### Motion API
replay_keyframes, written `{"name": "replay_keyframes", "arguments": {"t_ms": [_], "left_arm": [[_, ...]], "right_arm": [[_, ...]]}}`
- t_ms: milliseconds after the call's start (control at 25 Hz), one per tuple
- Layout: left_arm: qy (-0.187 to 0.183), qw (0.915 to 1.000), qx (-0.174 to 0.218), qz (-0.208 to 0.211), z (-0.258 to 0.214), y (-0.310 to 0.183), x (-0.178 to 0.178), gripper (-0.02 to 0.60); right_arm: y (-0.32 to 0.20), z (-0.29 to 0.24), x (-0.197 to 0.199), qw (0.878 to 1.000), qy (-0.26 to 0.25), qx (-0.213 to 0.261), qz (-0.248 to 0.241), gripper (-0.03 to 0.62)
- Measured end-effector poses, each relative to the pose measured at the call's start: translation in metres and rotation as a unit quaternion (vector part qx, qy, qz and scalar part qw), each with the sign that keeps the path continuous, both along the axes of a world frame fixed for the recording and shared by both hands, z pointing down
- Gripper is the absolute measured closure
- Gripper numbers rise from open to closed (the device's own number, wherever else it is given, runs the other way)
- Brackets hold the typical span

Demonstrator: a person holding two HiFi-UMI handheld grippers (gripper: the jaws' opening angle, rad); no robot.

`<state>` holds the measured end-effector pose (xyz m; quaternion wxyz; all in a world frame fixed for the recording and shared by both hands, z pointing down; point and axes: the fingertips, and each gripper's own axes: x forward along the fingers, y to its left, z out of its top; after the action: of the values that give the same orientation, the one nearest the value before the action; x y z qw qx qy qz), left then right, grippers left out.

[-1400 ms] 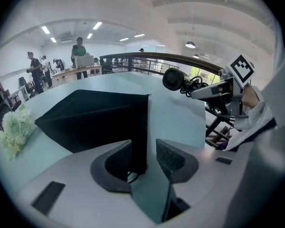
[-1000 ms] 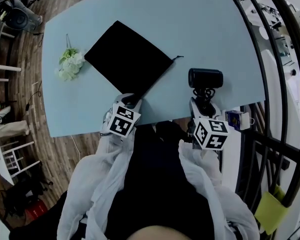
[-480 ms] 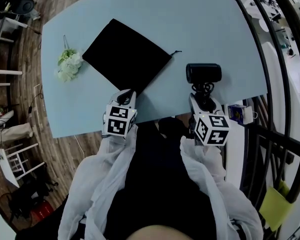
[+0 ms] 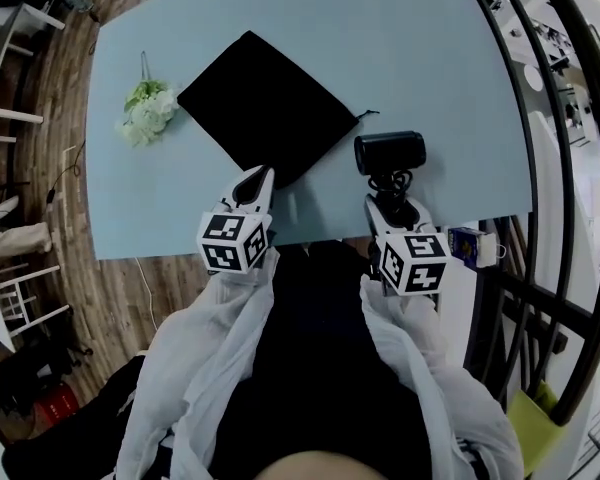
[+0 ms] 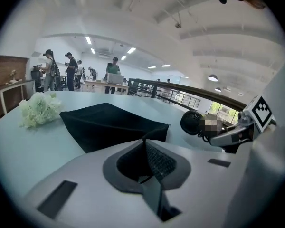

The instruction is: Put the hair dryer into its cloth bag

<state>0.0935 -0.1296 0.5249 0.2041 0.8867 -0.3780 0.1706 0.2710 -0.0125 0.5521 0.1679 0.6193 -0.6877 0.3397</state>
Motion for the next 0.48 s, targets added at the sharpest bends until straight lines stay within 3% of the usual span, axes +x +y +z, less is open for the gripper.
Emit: {"name": "replay_keyframes", "arguments": {"t_ms": [240, 480], "left_arm": [[0.05, 0.9981, 0.028, -0.024, -0.02, -0.008, 0.003, 0.552], [0.074, 0.9956, 0.043, -0.038, -0.035, -0.01, 0.002, 0.551]], "right_arm": [[-0.014, 0.006, -0.043, 0.998, -0.023, -0.012, -0.064, 0.385], [-0.022, 0.012, -0.082, 0.992, -0.028, -0.021, -0.124, 0.385]]}}
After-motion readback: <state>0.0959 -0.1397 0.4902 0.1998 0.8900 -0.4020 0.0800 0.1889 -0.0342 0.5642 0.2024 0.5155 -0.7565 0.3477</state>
